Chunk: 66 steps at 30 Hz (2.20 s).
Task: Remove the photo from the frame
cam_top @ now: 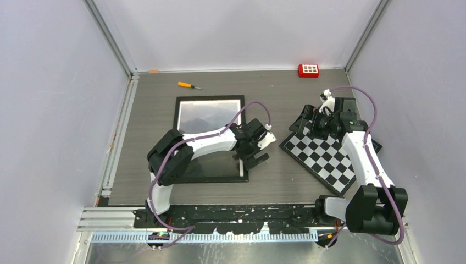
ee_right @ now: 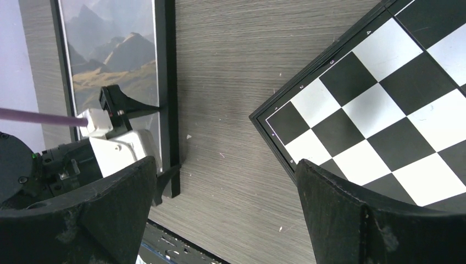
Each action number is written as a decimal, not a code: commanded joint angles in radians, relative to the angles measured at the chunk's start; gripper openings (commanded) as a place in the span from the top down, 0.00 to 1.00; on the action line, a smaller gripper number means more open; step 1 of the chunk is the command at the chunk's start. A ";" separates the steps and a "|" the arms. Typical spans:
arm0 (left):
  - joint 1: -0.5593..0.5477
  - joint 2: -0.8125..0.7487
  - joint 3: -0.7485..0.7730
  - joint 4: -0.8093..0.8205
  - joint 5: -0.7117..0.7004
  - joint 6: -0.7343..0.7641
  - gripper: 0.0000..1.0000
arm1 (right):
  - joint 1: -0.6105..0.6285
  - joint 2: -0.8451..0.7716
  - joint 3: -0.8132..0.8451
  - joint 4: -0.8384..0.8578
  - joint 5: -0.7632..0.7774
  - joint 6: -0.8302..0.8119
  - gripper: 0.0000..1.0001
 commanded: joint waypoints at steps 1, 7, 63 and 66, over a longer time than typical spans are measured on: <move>-0.023 -0.023 0.031 -0.059 0.236 0.058 0.00 | -0.006 -0.015 0.046 0.019 -0.031 -0.008 0.00; 0.040 -0.156 0.063 -0.139 0.268 0.033 0.00 | -0.006 -0.019 0.046 0.075 -0.053 0.048 0.00; 0.865 -0.104 -0.327 0.075 0.590 -0.207 0.07 | 0.356 0.680 0.149 0.219 -0.053 0.159 0.26; 0.828 -0.080 -0.315 0.106 0.604 -0.250 0.08 | 0.303 0.667 0.141 0.188 -0.027 0.138 0.27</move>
